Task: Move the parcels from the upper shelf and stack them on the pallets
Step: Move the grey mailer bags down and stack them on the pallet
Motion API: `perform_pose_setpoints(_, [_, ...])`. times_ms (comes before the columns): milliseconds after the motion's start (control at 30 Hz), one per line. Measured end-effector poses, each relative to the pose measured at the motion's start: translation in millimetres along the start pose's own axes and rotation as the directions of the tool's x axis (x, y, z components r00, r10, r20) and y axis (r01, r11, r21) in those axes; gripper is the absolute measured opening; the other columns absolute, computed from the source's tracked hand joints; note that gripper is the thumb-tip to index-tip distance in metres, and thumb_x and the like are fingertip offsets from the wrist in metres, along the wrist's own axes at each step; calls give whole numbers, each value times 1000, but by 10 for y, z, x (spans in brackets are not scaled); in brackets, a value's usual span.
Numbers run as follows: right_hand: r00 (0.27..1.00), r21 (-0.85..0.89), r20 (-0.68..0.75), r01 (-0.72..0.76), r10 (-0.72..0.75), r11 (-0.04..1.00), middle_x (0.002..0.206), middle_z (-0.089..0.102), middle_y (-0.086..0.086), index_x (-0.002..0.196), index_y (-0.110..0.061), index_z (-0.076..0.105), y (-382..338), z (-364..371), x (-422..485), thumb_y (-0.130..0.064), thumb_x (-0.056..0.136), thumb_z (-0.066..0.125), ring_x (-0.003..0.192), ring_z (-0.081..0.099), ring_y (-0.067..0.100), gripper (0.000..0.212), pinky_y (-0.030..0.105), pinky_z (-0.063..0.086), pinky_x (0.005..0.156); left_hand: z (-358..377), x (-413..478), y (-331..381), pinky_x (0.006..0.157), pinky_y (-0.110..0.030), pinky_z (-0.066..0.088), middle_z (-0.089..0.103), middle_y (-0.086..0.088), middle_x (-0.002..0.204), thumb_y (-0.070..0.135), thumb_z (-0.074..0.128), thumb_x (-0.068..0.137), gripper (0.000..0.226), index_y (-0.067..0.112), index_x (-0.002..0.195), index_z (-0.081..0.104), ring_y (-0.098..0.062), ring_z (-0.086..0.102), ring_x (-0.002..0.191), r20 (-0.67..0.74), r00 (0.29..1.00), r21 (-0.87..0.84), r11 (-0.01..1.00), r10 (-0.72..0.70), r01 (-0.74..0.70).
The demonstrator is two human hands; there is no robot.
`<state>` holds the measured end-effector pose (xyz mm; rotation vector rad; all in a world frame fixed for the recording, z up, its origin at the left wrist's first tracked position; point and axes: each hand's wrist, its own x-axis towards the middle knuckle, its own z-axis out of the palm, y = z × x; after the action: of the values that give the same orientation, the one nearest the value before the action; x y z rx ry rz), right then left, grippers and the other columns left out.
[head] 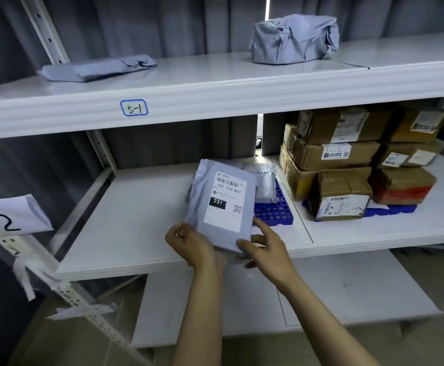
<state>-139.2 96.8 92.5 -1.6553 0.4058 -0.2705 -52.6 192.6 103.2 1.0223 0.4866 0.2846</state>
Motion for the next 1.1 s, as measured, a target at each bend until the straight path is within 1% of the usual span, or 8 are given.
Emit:
perform_pose_setpoints(67, [1000,35,-12,-23,24,999,102,66,5,140,-26,42,17,21,90,-10,88,65,68,70,17,59,29,56,56,58,20,3,81,-30,48,54,-3,94,-6,37,93,22,10,99,51,-22,54,89,37,999,22,1000,12,-13])
perform_pose_setpoints(167, [996,82,-81,-30,37,996,106,65,11,141,-21,43,19,24,314,-13,89,65,69,71,22,57,26,52,51,165,75,-22,65,-17,48,60,-2,99,-2,42,95,24,8,109,58,-16,57,86,160,987,112,994,-10,-8])
perform_pose_setpoints(267, [984,97,-179,-6,24,995,103,67,9,137,-19,47,1,-7,552,-13,90,64,74,70,24,51,26,51,51,299,131,-50,64,-18,48,63,4,102,13,51,97,17,16,111,61,-9,60,87,318,946,185,983,-64,5])
perform_pose_setpoints(367, [962,92,-274,21,5,996,103,67,5,134,-19,48,-27,-50,799,-14,91,63,80,69,23,46,25,51,50,463,216,-117,69,-19,50,60,6,110,21,52,98,26,18,123,56,-8,59,95,491,862,297,954,-123,-34])
perform_pose_setpoints(500, [918,152,-393,0,60,988,115,65,8,133,-18,50,-8,-146,1172,-15,92,61,100,65,27,43,44,59,75,705,381,-252,82,-25,54,56,1,126,16,60,91,46,23,135,47,-15,57,111,677,712,393,910,-187,-134])
perform_pose_setpoints(733, [776,40,-628,-42,58,998,121,63,10,131,-9,55,58,-330,1588,-16,91,61,106,61,23,41,46,55,89,1057,587,-633,98,-29,48,53,0,133,16,65,88,56,25,138,42,-15,52,122,792,516,517,809,-327,-281])
perform_pose_setpoints(933, [783,-47,-620,-93,44,995,123,64,11,132,-11,56,174,-325,1767,-13,92,58,106,61,23,40,46,53,93,1133,651,-819,93,-39,54,51,-4,127,11,63,87,56,20,136,37,-22,55,114,777,546,570,720,-315,-396])
perform_pose_setpoints(1100, [811,-153,-584,-130,16,980,134,56,11,134,-8,53,216,-318,1824,-12,90,59,121,53,25,45,41,43,104,1211,607,-819,97,-22,43,42,-4,136,12,63,89,55,14,139,40,-19,47,123,790,580,560,621,-200,-548])
